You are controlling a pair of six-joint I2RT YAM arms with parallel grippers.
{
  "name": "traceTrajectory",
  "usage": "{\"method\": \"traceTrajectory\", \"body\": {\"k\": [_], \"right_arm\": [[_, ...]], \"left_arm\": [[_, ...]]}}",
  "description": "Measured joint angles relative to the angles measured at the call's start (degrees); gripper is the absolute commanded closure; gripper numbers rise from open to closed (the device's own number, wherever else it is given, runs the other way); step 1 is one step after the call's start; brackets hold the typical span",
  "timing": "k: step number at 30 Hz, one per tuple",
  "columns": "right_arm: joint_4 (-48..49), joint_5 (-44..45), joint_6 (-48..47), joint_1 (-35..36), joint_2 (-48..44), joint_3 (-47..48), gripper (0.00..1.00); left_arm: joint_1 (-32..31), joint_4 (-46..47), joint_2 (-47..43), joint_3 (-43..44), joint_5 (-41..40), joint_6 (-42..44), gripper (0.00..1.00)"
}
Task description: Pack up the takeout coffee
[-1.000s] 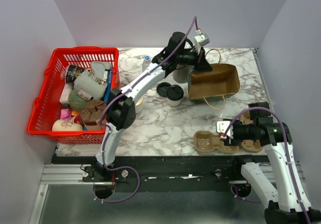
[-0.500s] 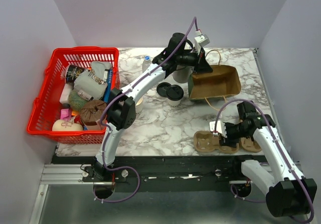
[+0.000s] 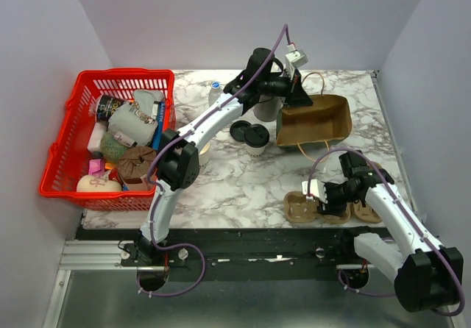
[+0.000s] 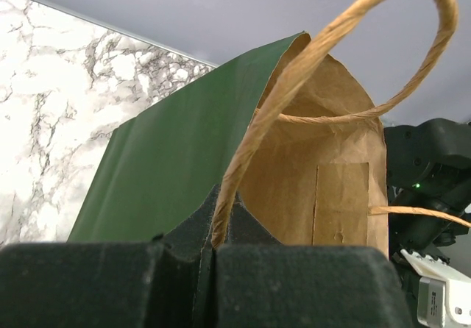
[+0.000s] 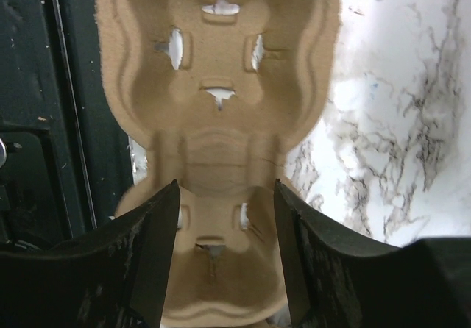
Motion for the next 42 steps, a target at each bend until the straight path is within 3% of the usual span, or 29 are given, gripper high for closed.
{"method": "traceTrajectory", "body": {"k": [21,28,34,38,42], "right_arm": [[3.04,1.97,6.43,5.57,2.25,-0.26,0.48],[4.17,2.23,8.55,6.49,3.06,-0.22,0.59],[2.95,4.48,9.90,6.58,0.52,0.66,0.63],[-0.81,5.55,11.17,6.58,-5.75,6.19,0.66],[-4.63,5.11,13.25,6.58,-9.27,18.32,0.67]], "left_arm": [[0.00,0.20,0.00,0.00,0.00,-0.44,1.00],[0.00,0.42,0.00,0.00,0.00,-0.55,1.00],[0.00,0.46,0.00,0.00,0.09,-0.74,1.00],[0.00,0.39,0.00,0.00,0.44,-0.59,1.00],[0.00,-1.16,0.00,0.42,0.87,1.36,1.00]]}}
